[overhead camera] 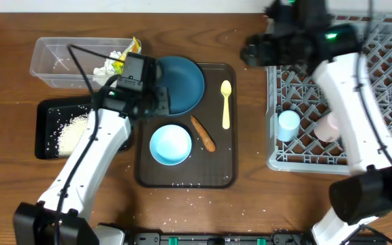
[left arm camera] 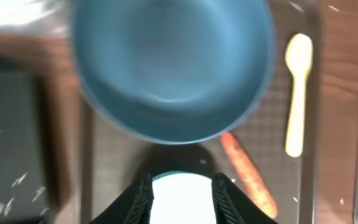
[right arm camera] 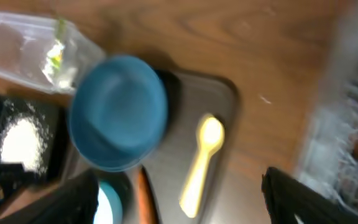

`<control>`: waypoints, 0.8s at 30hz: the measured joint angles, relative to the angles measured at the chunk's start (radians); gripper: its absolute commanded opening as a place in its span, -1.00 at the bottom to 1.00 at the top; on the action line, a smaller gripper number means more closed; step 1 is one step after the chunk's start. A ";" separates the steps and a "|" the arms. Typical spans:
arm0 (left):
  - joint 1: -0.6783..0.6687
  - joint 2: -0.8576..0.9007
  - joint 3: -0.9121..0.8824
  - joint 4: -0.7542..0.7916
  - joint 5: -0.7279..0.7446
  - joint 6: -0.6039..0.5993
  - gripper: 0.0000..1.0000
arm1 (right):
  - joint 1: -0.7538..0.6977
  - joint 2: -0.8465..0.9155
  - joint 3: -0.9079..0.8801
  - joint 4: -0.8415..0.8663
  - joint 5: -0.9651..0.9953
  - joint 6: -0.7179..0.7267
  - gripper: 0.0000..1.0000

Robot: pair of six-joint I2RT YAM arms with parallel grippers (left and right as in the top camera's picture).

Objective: Sort waste into correct bins and load items into the dishwasher rack

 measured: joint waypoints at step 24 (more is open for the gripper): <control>0.198 -0.305 0.008 -0.144 -0.108 -0.076 -0.04 | 0.229 0.415 -0.119 0.268 0.132 0.317 -0.77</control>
